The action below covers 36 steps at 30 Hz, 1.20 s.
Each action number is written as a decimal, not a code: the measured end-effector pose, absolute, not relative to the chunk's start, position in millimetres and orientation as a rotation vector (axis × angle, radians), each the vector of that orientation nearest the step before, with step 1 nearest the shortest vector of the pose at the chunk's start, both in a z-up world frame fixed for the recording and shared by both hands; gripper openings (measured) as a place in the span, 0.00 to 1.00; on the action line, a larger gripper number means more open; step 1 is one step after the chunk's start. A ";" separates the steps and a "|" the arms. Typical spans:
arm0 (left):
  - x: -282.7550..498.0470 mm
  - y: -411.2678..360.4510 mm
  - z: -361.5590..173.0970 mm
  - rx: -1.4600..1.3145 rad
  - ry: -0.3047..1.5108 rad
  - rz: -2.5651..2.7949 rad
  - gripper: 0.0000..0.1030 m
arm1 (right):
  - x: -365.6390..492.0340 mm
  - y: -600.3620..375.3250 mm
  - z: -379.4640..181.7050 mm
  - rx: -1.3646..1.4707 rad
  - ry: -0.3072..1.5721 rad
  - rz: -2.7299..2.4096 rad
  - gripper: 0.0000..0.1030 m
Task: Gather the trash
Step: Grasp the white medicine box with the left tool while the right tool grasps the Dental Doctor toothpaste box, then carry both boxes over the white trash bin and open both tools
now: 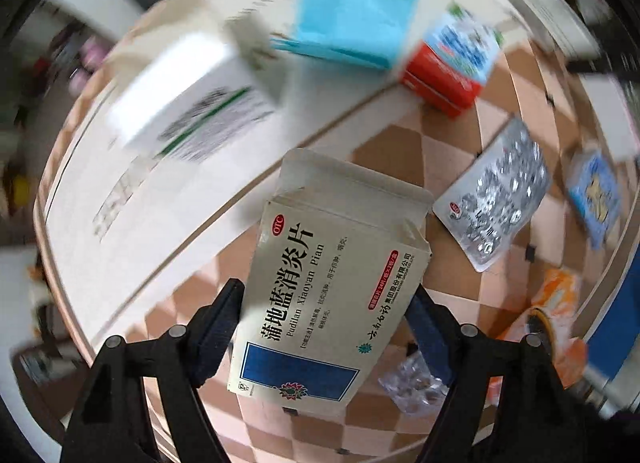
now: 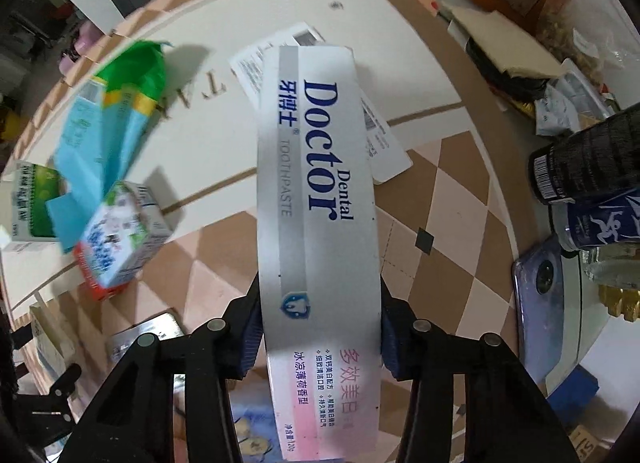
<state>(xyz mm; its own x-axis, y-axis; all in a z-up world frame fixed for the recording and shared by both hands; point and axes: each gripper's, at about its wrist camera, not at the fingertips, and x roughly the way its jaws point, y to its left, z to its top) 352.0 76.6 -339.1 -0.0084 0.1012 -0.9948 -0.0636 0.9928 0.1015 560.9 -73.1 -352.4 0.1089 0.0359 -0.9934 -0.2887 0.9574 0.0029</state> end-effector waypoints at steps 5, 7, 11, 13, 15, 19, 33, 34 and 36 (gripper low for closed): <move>316.1 79.0 -299.0 -0.075 1.461 0.264 0.76 | 534.7 -62.4 -320.6 -0.197 1.387 0.267 0.48; 300.4 78.4 -283.7 -0.107 1.418 0.298 0.76 | 518.6 -67.9 -299.4 -0.184 1.367 0.281 0.48; 253.0 110.3 -243.2 -0.171 1.334 0.337 0.76 | 464.3 -78.3 -254.5 -0.156 1.319 0.316 0.48; 229.0 115.1 -228.1 -0.198 1.290 0.351 0.76 | 435.7 -84.1 -230.3 -0.148 1.295 0.334 0.48; 202.4 116.4 -219.3 -0.219 1.256 0.357 0.76 | 396.3 -91.8 -210.5 -0.138 1.272 0.350 0.48; 131.8 118.9 -206.2 -0.255 1.212 0.359 0.76 | 312.5 -88.3 -194.1 -0.119 1.251 0.376 0.48; -97.3 122.0 -323.8 -0.599 1.449 0.373 0.76 | -2.3 -62.9 -298.9 -0.262 1.560 0.615 0.48; -109.1 122.6 -345.6 -0.643 1.481 0.379 0.76 | -12.6 -62.0 -315.2 -0.281 1.592 0.626 0.48; -127.2 124.3 -385.3 -0.727 1.519 0.388 0.76 | -37.3 -58.5 -355.9 -0.318 1.671 0.643 0.48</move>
